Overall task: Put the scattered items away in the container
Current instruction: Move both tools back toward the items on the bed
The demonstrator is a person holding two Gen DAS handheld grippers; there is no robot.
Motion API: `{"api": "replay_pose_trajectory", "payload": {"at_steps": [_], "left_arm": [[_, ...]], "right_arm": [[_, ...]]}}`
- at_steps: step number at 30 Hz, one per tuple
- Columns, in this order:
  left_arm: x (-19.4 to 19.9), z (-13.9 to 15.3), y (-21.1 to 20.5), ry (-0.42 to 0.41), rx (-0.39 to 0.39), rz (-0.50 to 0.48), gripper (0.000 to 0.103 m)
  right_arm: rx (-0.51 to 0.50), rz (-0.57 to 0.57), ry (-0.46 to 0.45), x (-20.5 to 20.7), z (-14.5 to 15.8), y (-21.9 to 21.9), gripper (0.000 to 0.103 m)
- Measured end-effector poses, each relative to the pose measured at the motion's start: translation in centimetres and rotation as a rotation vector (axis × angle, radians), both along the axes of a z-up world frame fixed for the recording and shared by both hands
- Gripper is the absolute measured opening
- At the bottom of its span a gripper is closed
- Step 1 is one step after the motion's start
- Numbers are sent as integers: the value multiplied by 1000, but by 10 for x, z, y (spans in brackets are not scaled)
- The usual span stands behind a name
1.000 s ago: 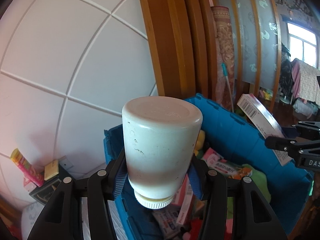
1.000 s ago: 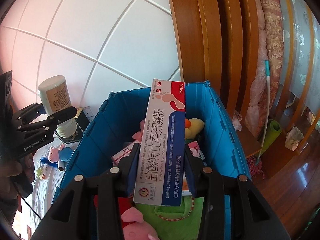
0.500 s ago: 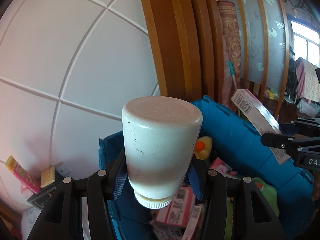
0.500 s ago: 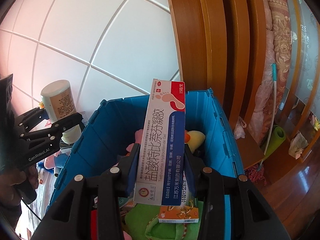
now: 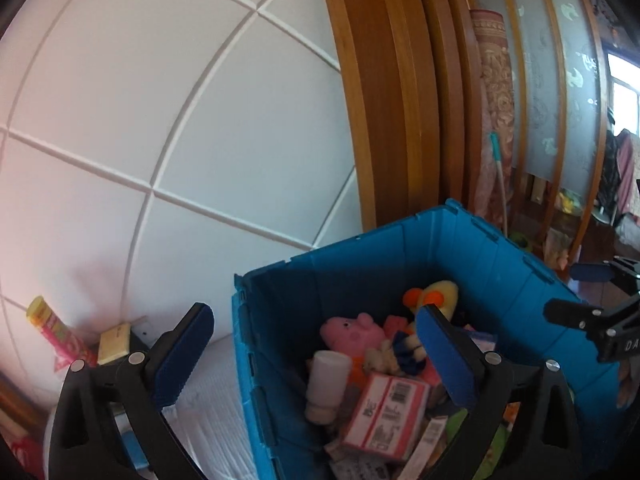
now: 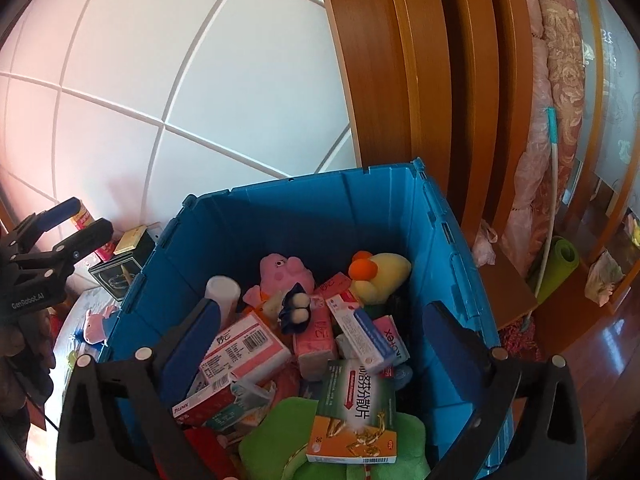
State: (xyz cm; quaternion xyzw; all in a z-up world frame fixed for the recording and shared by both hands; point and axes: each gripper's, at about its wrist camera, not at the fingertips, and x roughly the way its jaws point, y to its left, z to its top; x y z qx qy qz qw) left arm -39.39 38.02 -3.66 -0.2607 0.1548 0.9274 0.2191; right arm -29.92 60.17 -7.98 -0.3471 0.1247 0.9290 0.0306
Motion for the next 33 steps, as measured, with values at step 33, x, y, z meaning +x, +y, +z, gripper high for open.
{"api": "replay_pose_trajectory", "payload": {"at_steps": [33], "left_arm": [[88, -71, -378, -151, 24, 355, 102]], "right_arm": [[72, 378, 11, 6, 20, -332, 103]]}}
